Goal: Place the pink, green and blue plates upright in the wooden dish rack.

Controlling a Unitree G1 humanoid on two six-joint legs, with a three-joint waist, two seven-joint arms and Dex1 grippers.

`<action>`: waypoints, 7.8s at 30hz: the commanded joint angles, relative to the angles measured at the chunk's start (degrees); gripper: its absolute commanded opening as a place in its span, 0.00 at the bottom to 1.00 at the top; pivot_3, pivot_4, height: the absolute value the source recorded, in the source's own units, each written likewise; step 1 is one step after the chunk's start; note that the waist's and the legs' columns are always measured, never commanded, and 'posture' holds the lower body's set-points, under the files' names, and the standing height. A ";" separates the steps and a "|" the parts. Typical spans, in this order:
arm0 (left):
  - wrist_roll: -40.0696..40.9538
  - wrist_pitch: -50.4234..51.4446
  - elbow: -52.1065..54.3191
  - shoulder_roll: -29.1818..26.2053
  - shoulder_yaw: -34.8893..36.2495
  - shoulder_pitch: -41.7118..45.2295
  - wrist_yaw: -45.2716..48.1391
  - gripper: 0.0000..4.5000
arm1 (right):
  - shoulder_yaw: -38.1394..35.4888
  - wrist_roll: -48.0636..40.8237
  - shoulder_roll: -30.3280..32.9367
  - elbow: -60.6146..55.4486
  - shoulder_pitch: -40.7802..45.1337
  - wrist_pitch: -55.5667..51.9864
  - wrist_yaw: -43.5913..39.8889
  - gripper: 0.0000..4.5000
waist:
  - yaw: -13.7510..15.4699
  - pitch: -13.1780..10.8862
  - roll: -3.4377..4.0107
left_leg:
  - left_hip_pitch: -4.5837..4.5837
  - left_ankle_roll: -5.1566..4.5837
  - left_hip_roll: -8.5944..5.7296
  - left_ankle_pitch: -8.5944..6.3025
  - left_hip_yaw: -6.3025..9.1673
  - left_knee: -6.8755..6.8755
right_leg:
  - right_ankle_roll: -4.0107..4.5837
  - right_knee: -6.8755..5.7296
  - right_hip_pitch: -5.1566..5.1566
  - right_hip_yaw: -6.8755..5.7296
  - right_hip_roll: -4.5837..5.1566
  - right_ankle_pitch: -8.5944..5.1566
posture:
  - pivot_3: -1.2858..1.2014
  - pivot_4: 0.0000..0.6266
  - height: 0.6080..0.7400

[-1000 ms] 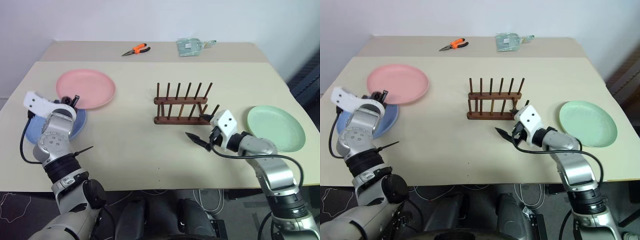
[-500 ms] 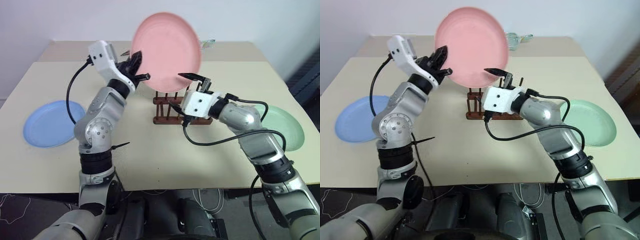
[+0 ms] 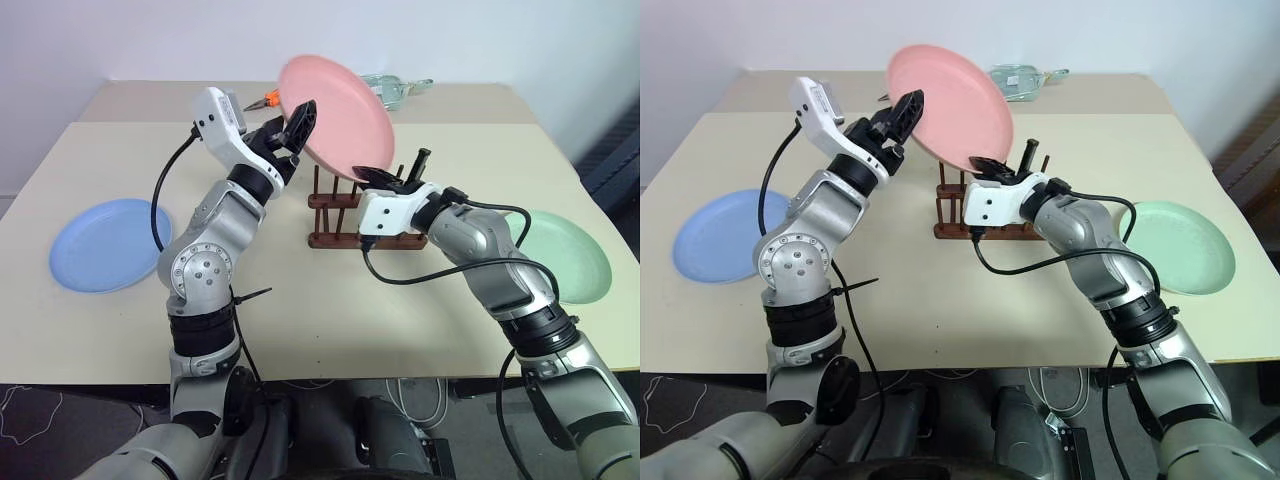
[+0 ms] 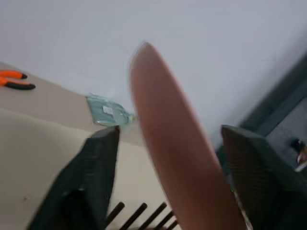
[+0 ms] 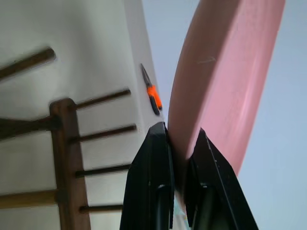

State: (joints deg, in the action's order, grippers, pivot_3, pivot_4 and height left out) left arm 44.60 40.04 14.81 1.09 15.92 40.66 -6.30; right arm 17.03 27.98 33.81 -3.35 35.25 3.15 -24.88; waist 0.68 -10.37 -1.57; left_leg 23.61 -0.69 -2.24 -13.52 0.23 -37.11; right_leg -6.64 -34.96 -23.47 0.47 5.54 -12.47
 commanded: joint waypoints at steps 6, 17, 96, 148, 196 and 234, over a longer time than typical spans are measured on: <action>-17.78 -15.58 -3.84 -17.68 -4.78 -6.61 12.36 0.71 | -19.72 -19.47 -2.57 -8.53 -6.27 -7.72 -1.02 0.00 | -0.37 -0.06 0.10 | -0.01 0.02 0.01 0.01 -0.04 0.09 | 0.01 -0.01 -0.04 0.03 -0.04 0.00 | 0.52 0.24 0.98; -16.91 -18.17 2.59 -29.72 -17.10 -24.00 43.24 0.71 | -34.64 -60.88 -7.10 -21.81 -13.97 -34.51 -7.99 0.00 | -0.45 -0.20 0.37 | 0.05 0.12 0.13 -0.15 0.01 0.21 | 0.26 0.26 -0.07 0.13 0.33 -0.09 | 0.52 0.24 0.98; -28.15 -29.01 -6.06 -25.66 -18.64 -32.28 45.79 0.73 | -25.29 -89.98 -16.77 -26.39 -3.75 -43.22 15.31 0.02 | -0.46 -0.13 0.73 | 0.83 -0.15 0.07 -0.07 -0.11 -0.13 | 0.25 -0.23 -0.96 0.19 0.34 -0.01 | 0.52 0.24 0.98; -17.62 0.09 -7.00 -8.42 36.79 -15.04 -27.51 0.71 | -1.47 -37.93 -11.31 -15.65 2.78 -17.62 -8.69 1.00 | -0.49 0.05 0.06 | 0.81 0.04 0.01 0.01 -0.01 -0.18 | -0.23 -0.36 -0.98 0.03 0.07 0.25 | 0.52 0.24 0.98; -24.45 -25.78 -3.39 -20.52 9.06 -4.74 -0.22 0.55 | -0.12 -7.32 -14.33 3.14 12.72 4.99 1.12 0.00 | -1.69 -0.03 0.06 | 0.76 0.33 -0.01 0.22 0.00 0.01 | -0.17 -0.35 -1.00 0.04 -0.20 0.26 | 0.52 0.24 0.98; -37.44 -40.57 -3.12 -18.26 -16.32 -36.96 27.44 0.57 | -13.73 -57.13 -30.04 -19.18 -0.15 -43.19 13.95 0.68 | -1.59 0.00 0.31 | 0.82 0.25 0.17 0.15 0.04 0.22 | 0.22 -0.30 -1.26 0.18 0.08 0.26 | 0.52 0.24 0.98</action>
State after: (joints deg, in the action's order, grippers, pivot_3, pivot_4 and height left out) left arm 6.89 -0.30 9.23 -17.28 -0.43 4.02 20.93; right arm 2.26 -30.86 2.91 -20.59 33.16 -42.70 -9.73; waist -0.91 -10.37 -1.26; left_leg 24.44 -0.44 -2.07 -13.37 0.28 -36.89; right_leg -6.43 -35.25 -24.73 0.65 5.62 -12.21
